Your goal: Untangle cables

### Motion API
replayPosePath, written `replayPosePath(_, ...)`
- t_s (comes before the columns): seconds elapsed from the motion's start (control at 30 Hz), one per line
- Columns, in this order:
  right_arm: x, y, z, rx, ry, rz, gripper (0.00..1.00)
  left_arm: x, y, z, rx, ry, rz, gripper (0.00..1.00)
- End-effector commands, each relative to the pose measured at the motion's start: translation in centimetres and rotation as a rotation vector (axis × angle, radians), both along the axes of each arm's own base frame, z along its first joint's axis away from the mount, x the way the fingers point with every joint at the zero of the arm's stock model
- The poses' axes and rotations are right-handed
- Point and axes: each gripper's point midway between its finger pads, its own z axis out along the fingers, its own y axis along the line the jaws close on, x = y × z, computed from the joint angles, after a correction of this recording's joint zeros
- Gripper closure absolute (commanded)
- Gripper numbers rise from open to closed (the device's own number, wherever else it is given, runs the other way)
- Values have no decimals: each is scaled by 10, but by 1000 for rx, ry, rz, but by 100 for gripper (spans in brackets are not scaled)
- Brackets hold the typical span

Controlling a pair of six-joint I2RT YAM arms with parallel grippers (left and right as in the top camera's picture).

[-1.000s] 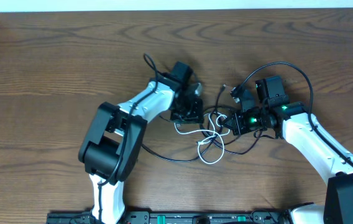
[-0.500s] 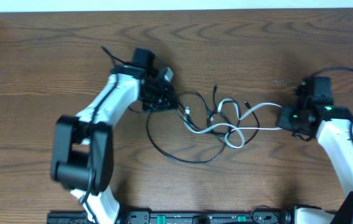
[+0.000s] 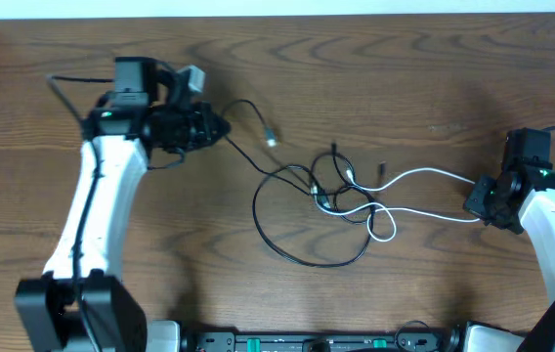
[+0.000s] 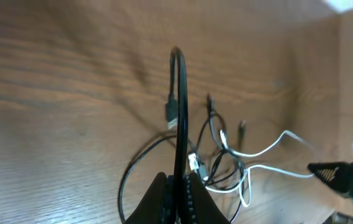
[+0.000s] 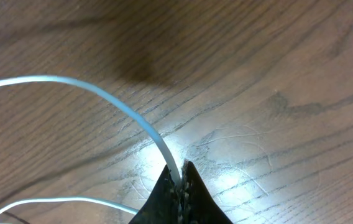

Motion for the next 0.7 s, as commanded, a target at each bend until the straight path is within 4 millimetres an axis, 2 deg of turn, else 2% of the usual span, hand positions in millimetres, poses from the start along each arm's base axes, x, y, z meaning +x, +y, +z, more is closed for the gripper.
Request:
replayPosePath(0.0,4,-7,9,-27,-24,-27,99,-2,10,17,-47,-40,9,92)
replayPosePath(0.1,6,-3,8,-5,-34,-21,99,-1,19,17,-53,-38,33,92)
replayPosePath(0.37,16,15,9,85,-74,59,99,-3,22,14,-41,-22,44,92)
replayPosePath(0.57,38,44,17,230,-183,199,99,-14,20,-1,14,50,49,86)
replayPosePath(0.6,41,48,19,251,-198,207,99,-17,17,-3,18,58,40,83)
replayPosePath(0.63,43,52,20,272,-214,216,99,-19,13,-5,18,63,27,70)
replayPosePath(0.67,46,55,22,288,-228,223,99,-20,10,-7,18,68,18,52)
